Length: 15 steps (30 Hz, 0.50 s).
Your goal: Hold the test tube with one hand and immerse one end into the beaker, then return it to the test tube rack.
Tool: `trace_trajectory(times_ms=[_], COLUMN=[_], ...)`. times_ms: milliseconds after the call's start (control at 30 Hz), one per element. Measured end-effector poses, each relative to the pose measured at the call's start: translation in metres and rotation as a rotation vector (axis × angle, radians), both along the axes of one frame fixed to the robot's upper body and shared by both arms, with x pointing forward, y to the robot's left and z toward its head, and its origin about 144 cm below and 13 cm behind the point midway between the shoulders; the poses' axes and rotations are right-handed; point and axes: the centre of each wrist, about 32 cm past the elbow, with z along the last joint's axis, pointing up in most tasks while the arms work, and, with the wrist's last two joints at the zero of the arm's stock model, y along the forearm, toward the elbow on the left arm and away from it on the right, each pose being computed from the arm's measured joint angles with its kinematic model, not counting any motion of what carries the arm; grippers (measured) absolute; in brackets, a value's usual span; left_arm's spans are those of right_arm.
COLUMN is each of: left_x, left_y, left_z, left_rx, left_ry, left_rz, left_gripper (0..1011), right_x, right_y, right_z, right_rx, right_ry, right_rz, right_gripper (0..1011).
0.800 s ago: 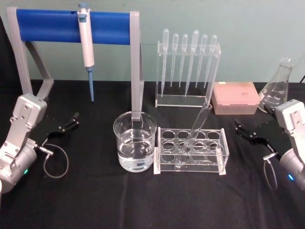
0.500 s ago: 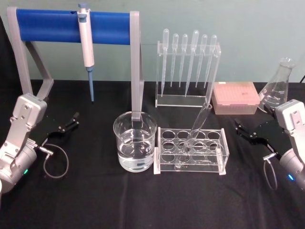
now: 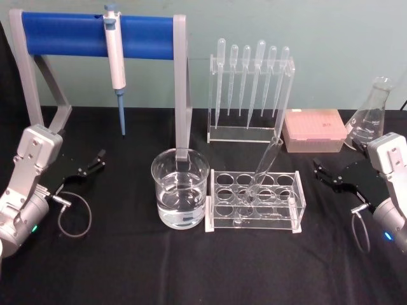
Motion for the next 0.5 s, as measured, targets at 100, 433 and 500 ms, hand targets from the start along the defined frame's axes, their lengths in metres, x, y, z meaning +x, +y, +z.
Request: trace_trajectory(times_ms=[100,433,500], left_x=[0.000,0.000,0.000], left_y=[0.000,0.000,0.000], left_z=[0.000,0.000,0.000], left_rx=[0.000,0.000,0.000], left_ry=[0.000,0.000,0.000], left_rz=[0.000,0.000,0.000], left_gripper=[1000,1000,1000], right_x=[0.000,-0.022,-0.030], right_y=[0.000,0.002,0.003], right_z=[0.000,0.010,0.014], right_rx=[0.000,-0.041,-0.054], right_ry=[0.000,0.000,-0.002], right_rz=[0.000,0.018,0.019], right_gripper=[1004,1004,1004])
